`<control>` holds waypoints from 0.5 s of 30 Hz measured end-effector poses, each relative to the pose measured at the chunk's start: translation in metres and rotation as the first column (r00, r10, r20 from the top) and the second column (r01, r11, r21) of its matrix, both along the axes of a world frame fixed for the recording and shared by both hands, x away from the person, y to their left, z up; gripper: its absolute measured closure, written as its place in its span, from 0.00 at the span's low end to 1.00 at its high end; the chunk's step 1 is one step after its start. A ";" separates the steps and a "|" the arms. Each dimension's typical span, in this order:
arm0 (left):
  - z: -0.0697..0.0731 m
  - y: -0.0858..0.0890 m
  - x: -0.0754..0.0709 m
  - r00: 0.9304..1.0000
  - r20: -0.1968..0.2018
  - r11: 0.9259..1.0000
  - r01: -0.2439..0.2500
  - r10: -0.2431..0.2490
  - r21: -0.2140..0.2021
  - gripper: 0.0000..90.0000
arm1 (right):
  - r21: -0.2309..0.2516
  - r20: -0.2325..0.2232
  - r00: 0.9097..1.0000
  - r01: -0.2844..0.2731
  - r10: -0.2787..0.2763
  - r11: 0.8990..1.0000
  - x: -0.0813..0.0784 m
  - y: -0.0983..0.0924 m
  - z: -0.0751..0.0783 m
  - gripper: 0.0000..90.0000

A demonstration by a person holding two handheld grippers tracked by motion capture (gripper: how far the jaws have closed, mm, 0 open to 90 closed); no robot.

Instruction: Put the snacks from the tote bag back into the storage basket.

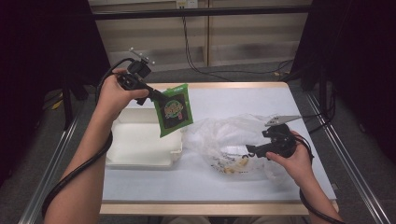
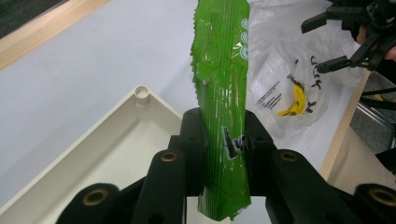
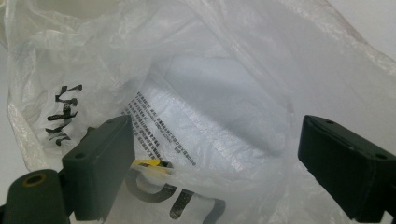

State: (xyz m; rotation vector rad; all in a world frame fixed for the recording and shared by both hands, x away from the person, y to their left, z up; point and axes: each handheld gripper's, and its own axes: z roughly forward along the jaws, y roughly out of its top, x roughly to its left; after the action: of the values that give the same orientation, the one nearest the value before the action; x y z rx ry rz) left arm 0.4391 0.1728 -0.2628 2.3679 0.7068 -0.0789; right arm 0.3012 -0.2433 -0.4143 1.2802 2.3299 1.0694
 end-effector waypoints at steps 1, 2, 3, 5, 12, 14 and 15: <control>-0.001 0.001 0.000 1.000 0.006 1.000 -0.006 0.006 -0.001 0.83 | 0.001 -0.005 1.000 0.005 -0.005 1.000 0.000 0.000 0.000 0.12; -0.002 0.003 0.000 1.000 0.006 1.000 -0.007 0.007 -0.001 0.83 | 0.002 -0.002 1.000 0.005 -0.005 1.000 0.000 -0.001 0.000 0.12; -0.001 0.004 0.001 1.000 0.010 1.000 -0.002 0.002 0.007 0.83 | 0.000 -0.004 1.000 0.006 -0.006 1.000 0.000 -0.001 0.001 0.12; -0.001 0.008 0.001 1.000 0.010 1.000 -0.006 0.006 0.000 0.82 | 0.003 -0.001 1.000 0.007 -0.007 1.000 0.001 -0.002 0.001 0.12; -0.002 0.021 0.002 1.000 0.016 1.000 -0.009 0.009 0.002 0.82 | 0.004 0.002 1.000 0.010 -0.010 1.000 0.002 -0.001 0.002 0.12; -0.004 0.023 0.001 0.999 0.007 0.998 -0.049 0.050 -0.032 0.82 | 0.007 -0.002 1.000 0.011 -0.011 1.000 0.001 -0.001 0.003 0.12; -0.003 0.027 0.003 1.000 0.013 1.000 -0.021 0.021 -0.011 0.82 | 0.010 -0.004 1.000 0.009 -0.009 1.000 0.001 -0.001 0.004 0.12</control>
State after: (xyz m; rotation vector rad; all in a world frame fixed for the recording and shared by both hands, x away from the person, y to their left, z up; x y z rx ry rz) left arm 0.4422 0.2003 -0.2661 2.3485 0.7230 -0.0573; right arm 0.3021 -0.2440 -0.4104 1.2972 2.3221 1.0782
